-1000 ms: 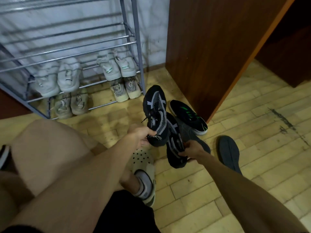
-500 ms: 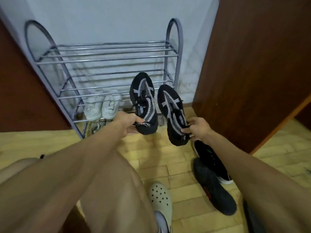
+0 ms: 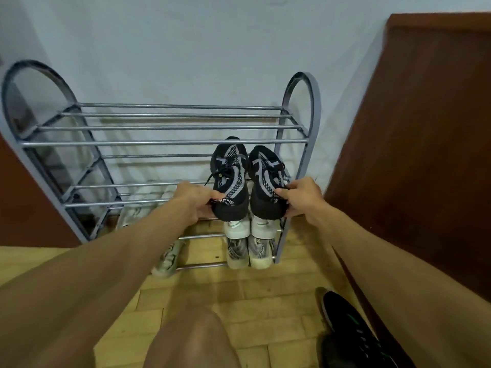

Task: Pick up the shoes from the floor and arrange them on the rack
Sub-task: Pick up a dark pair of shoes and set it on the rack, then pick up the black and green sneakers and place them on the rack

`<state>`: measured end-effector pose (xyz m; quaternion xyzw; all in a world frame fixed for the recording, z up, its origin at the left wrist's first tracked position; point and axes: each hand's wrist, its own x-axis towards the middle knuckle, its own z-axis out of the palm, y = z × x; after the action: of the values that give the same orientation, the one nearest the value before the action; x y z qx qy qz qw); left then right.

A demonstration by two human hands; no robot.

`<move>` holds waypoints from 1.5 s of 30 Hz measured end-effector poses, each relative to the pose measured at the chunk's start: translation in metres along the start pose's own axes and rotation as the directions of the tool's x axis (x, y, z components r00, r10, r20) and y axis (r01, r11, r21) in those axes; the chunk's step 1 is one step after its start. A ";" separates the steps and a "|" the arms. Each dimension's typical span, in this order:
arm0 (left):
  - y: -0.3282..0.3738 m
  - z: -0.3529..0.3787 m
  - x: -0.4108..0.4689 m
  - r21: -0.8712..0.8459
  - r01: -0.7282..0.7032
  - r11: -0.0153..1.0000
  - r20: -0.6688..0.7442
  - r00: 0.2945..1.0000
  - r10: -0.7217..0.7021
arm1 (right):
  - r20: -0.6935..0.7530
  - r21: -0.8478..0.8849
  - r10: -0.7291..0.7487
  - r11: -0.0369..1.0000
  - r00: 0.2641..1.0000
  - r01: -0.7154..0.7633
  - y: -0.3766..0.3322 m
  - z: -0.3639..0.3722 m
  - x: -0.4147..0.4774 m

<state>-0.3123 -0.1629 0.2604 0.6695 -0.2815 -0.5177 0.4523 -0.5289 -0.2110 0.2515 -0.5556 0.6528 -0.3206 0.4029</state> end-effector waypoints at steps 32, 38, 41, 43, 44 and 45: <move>-0.035 0.042 -0.069 0.541 -0.396 0.742 0.355 0.907 0.225 | 0.116 -0.279 -0.048 0.957 0.992 0.079 0.053 -0.041 -0.061; -0.085 0.076 -0.146 0.536 -0.430 0.726 0.548 0.832 0.088 | 0.306 -0.532 0.149 0.846 0.940 0.040 0.115 -0.086 -0.137; -0.127 0.103 -0.176 0.608 -0.504 0.614 0.642 0.766 -0.007 | 0.300 -0.561 0.281 0.825 0.912 -0.070 0.164 -0.107 -0.167; -0.153 0.122 -0.190 0.627 -0.526 0.575 0.677 0.733 -0.068 | 0.278 -0.520 0.361 0.835 0.890 -0.177 0.199 -0.117 -0.189; -0.166 0.131 -0.194 0.637 -0.527 0.562 0.684 0.723 -0.097 | 0.262 -0.488 0.396 0.841 0.880 -0.233 0.216 -0.121 -0.200; -0.179 0.138 -0.197 0.649 -0.526 0.549 0.686 0.716 -0.125 | 0.250 -0.472 0.425 0.838 0.870 -0.274 0.233 -0.123 -0.211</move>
<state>-0.5197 0.0379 0.1783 0.5272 -0.7080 -0.4693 0.0220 -0.7342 0.0339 0.1438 -0.5459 0.7170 0.0106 0.4334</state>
